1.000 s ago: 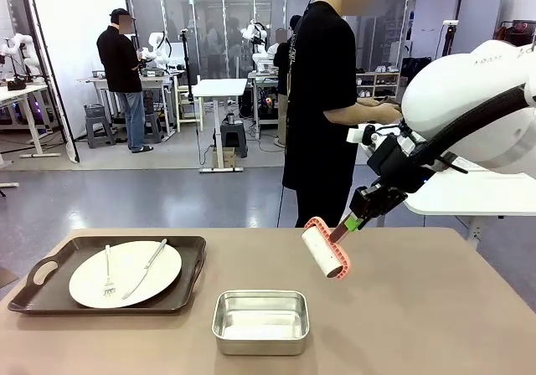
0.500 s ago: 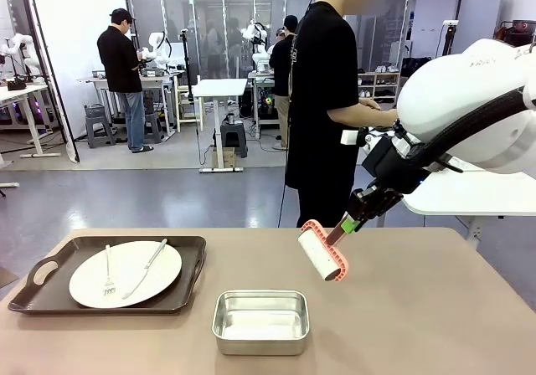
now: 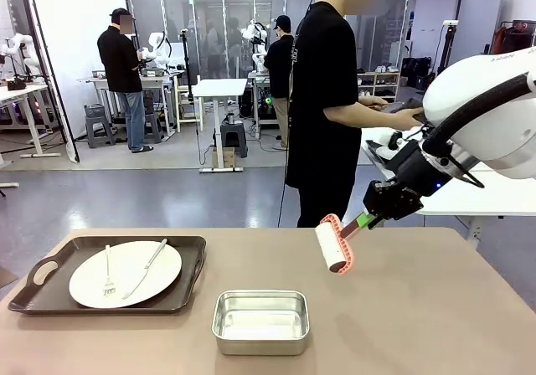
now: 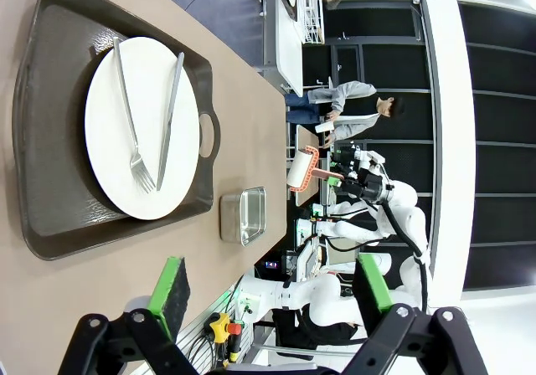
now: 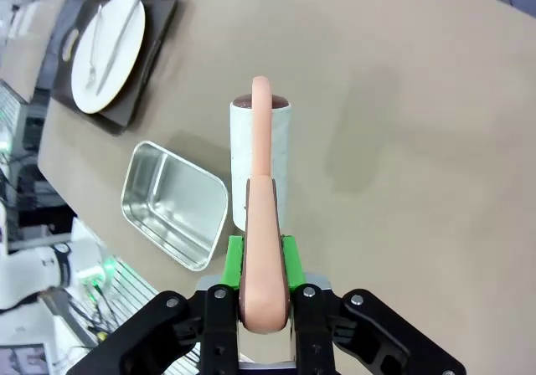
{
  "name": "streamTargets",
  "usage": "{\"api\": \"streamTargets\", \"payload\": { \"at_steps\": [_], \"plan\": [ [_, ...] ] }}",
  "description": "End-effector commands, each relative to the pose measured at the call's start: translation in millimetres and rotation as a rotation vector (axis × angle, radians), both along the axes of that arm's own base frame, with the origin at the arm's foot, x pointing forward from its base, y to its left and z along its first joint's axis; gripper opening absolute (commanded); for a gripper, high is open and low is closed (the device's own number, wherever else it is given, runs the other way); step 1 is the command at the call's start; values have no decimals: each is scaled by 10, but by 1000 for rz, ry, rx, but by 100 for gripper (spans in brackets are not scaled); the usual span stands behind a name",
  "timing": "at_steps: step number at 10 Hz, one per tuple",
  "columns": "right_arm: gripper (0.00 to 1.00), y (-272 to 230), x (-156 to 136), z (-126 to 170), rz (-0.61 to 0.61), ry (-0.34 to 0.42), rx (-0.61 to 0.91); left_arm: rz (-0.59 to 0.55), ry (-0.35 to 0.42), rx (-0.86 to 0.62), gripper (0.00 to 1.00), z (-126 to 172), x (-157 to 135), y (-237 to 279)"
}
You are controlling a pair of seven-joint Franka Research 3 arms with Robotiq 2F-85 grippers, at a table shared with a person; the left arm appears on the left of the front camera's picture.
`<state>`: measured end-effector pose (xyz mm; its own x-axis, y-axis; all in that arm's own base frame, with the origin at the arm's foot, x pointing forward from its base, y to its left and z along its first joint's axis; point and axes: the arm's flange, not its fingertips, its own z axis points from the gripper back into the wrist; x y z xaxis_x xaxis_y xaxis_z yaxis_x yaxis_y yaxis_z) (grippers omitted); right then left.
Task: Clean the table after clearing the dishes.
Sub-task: When the left (or right) Handle tray is removed, use the left hand (or right hand) to clean the left (or right) side of the table with the Lint Roller.
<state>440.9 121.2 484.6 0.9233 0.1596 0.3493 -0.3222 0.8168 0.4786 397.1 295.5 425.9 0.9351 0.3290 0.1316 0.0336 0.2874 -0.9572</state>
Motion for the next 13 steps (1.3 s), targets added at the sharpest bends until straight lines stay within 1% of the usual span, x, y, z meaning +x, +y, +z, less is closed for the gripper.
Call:
{"api": "streamTargets", "payload": {
  "at_steps": [1, 3, 4, 5, 8, 11, 12, 13],
  "plan": [
    [21, 12, 215, -129, -33, 45, 88, -11, -8, -3, 100, 10, -37, 16],
    [21, -105, 354, -312, -73, 88, 118, -11, -8, -3, 100, 10, -37, 16],
    [21, -154, 411, -367, -70, 116, 152, -11, -8, -3, 100, 10, -37, 16],
    [21, -181, 456, -448, -84, 127, 159, -11, -8, -3, 100, 10, -37, 16],
    [21, -267, 506, -750, -94, 187, 172, -11, -8, -3, 100, 10, -37, 16],
    [21, -301, 477, -1072, -100, 200, 200, -11, -8, -3, 100, 10, -37, 16],
    [21, -340, 489, -1115, -104, 196, 211, -11, -8, -3, 100, 10, -37, 16],
    [21, -353, 518, -1198, -119, 208, 214, -11, -8, -3, 100, 10, -37, 16]
  ]
}}
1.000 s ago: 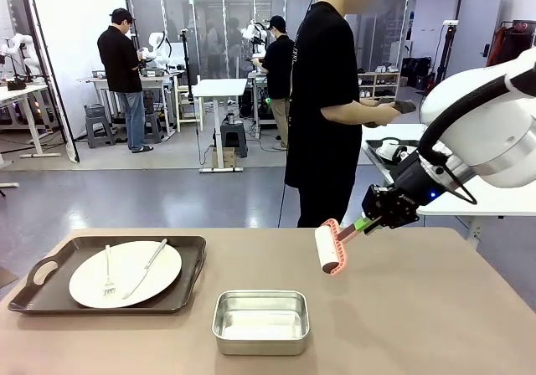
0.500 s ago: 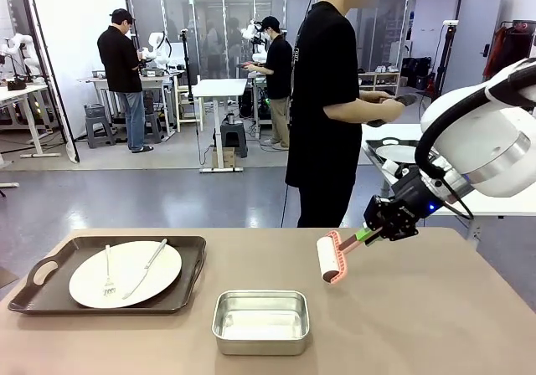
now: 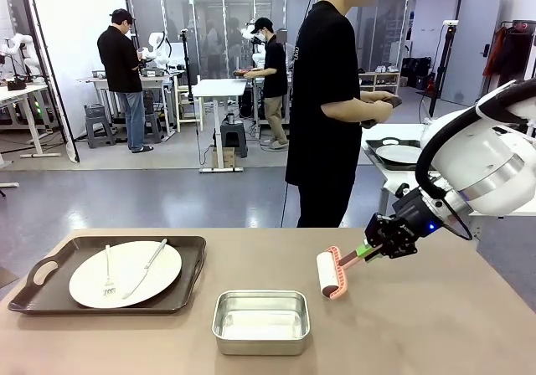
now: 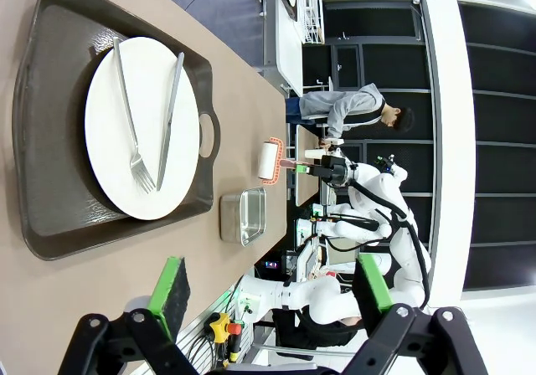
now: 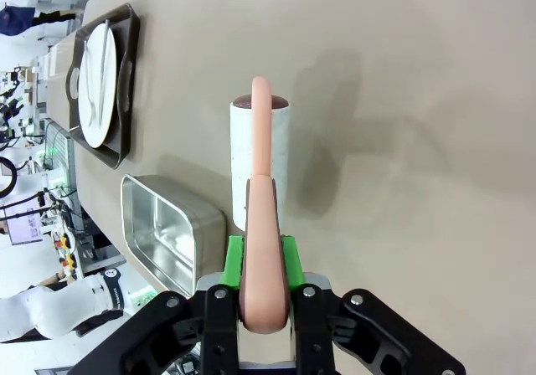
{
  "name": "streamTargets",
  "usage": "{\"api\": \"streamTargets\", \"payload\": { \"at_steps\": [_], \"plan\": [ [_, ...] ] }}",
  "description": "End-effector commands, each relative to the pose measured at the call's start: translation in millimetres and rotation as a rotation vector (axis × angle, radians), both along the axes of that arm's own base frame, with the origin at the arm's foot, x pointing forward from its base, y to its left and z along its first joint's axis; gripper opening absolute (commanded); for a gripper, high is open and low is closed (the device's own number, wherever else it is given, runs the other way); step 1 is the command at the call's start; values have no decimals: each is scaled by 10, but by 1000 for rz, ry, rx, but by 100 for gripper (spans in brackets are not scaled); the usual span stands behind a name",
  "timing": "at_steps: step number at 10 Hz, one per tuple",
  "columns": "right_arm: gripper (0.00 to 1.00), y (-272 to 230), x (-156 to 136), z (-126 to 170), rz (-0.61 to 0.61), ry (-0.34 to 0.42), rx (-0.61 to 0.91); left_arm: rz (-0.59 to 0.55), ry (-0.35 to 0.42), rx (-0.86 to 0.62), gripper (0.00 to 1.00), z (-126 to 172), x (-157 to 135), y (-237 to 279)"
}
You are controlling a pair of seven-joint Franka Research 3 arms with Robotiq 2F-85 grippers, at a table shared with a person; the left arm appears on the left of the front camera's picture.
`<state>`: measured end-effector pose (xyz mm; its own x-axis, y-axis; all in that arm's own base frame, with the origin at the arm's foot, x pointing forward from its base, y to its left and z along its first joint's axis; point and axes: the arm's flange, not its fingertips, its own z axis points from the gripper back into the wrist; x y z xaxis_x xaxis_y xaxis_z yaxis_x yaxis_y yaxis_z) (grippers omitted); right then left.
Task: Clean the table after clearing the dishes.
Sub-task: When the left (or right) Handle tray is removed, use the left hand (or right hand) to clean the left (or right) side of the table with the Lint Roller.
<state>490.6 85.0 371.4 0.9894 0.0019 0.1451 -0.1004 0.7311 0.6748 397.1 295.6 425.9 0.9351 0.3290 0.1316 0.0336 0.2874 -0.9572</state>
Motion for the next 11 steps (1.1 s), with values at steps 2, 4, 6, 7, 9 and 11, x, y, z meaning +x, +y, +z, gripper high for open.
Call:
{"api": "streamTargets", "payload": {
  "at_steps": [2, 4, 6, 7, 9, 11],
  "plan": [
    [21, -47, 98, -151, -15, 14, 35, -11, -8, -3, 100, 10, -37, 16],
    [21, -112, 69, -159, -22, 11, 30, -11, -8, -3, 100, 10, -37, 16],
    [21, -215, 73, -230, -47, 51, -3, -11, -8, -3, 100, 10, -37, 16],
    [21, -272, 85, -263, -46, 58, -1, -11, -8, -3, 100, 10, -37, 16],
    [21, -352, 131, -279, -53, 80, 3, -11, -8, -3, 100, 10, -37, 16],
    [21, -438, 336, -260, -38, 140, 12, -11, -8, -3, 100, 10, -37, 16]
  ]
}}
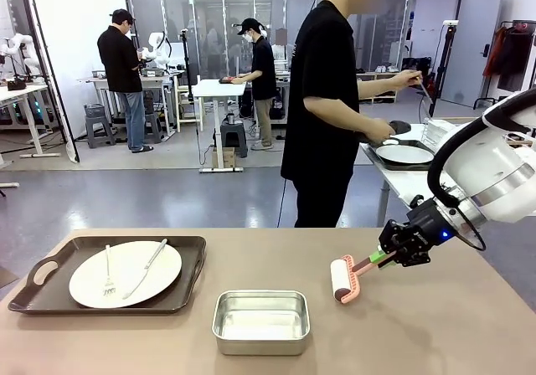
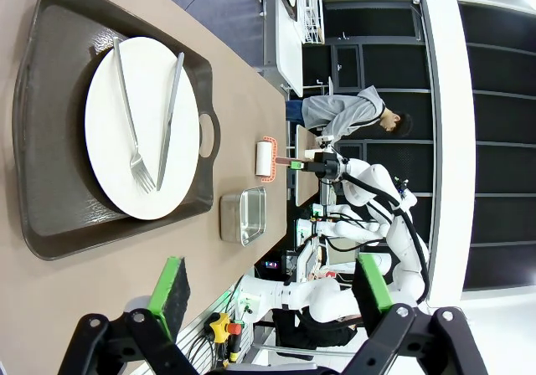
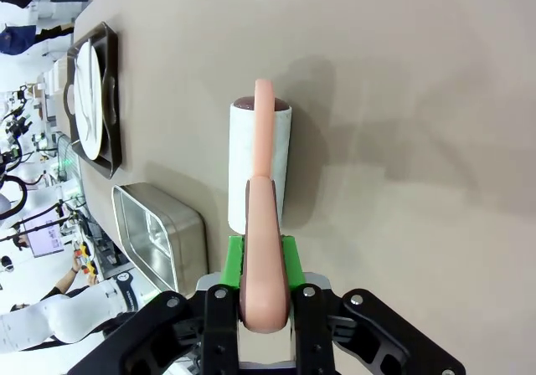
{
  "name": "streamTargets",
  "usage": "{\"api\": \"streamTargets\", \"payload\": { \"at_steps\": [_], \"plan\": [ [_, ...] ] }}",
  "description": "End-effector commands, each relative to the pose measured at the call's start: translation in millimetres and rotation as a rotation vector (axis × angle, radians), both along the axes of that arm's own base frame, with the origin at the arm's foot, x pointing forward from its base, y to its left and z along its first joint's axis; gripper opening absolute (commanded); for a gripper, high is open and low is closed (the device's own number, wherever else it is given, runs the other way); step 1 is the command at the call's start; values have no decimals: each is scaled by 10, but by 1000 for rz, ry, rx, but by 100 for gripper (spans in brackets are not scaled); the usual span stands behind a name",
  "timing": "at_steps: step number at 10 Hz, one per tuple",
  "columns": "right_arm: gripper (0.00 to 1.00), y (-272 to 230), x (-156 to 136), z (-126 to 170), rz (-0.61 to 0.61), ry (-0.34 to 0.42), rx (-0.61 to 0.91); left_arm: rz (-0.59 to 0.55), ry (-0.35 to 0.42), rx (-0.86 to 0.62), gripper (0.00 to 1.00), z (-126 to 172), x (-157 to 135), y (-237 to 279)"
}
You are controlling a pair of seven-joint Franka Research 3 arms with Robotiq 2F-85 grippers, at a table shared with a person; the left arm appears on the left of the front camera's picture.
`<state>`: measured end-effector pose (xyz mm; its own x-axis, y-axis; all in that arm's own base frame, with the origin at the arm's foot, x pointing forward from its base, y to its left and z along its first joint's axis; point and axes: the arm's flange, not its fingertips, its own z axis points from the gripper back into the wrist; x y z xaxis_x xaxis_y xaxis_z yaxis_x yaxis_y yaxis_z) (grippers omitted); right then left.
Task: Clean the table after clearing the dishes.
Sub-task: When the left (or right) Handle tray is removed, use the left hand (or right hand) to clean the left (or right) side of the table with the Lint Roller.
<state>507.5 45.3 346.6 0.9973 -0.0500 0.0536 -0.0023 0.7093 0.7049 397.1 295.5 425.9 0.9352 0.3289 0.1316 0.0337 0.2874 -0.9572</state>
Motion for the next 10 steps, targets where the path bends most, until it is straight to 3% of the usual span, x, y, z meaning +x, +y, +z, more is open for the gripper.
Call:
{"api": "streamTargets", "payload": {
  "at_steps": [1, 3, 5, 7, 10],
  "plan": [
    [21, -80, 252, 20, 25, 64, -40, -10, -8, -3, 100, 10, -37, 16],
    [21, -254, 327, 76, 40, 134, -36, -10, -8, -3, 100, 10, -37, 16],
    [21, -463, 285, 36, 0, 152, -4, -10, -8, -3, 100, 10, -37, 16],
    [21, -601, 215, -92, -64, 143, -79, -10, -8, -3, 100, 10, -37, 16],
    [21, -846, 122, -58, -123, 77, -154, -10, -8, -3, 100, 10, -37, 16]
  ]
}}
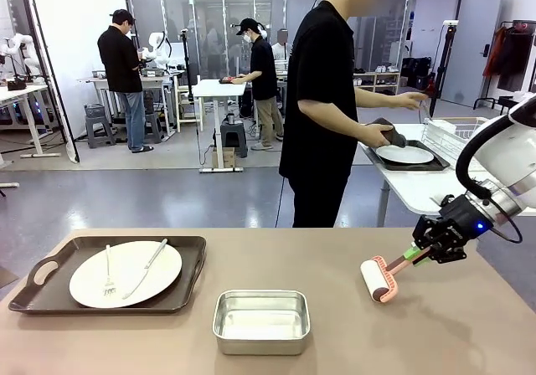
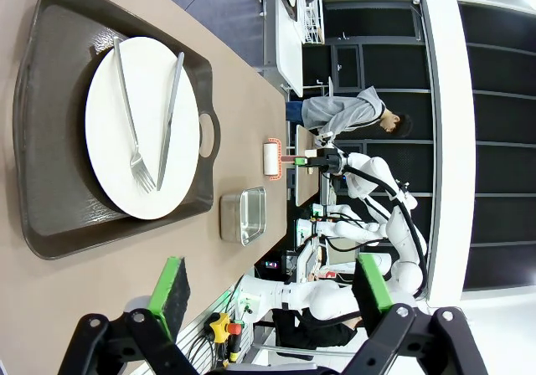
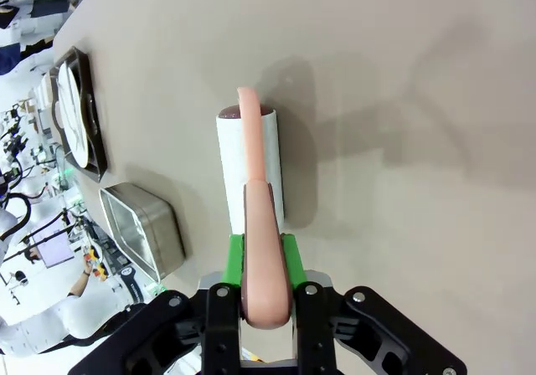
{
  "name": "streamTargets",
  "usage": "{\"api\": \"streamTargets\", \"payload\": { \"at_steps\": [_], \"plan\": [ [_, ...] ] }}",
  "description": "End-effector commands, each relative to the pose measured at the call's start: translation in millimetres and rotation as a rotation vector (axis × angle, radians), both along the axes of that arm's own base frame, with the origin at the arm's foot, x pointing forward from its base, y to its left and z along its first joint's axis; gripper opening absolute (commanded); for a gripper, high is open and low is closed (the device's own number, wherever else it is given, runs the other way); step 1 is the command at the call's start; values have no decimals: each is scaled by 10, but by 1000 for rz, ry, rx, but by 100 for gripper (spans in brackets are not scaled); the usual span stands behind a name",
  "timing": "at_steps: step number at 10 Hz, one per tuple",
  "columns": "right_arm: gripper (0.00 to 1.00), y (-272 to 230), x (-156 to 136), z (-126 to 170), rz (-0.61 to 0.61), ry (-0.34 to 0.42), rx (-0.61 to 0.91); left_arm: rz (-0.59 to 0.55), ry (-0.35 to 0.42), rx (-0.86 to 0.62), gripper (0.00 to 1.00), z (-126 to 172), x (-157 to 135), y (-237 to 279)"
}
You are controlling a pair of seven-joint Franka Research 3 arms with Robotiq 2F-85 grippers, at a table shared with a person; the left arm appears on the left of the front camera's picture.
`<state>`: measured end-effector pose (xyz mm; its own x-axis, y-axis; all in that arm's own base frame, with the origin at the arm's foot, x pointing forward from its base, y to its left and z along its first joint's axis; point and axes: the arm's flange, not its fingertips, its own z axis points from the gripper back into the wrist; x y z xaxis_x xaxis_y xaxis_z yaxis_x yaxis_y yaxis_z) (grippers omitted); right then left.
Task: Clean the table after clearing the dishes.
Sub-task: When the left (or right) Handle tray is removed, use the left hand (or right hand) to clean the left (or right) side of the table with the Lint Roller.
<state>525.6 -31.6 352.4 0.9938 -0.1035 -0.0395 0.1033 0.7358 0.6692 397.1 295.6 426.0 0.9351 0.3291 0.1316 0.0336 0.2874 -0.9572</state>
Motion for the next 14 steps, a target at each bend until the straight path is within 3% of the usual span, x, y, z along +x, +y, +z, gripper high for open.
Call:
{"api": "streamTargets", "payload": {
  "at_steps": [1, 5, 10, 14],
  "plan": [
    [21, -146, -78, -123, -90, -21, -137, -11, -8, -3, 100, 10, -36, 15],
    [21, -517, -155, -202, -181, -42, -217, -11, -8, -3, 100, 10, -36, 15],
    [21, -1013, -200, -93, -173, -45, -352, -11, -8, -3, 100, 10, -36, 15],
    [21, -1299, -341, 16, -267, -38, -450, -11, -8, -3, 100, 10, -36, 15]
  ]
}}
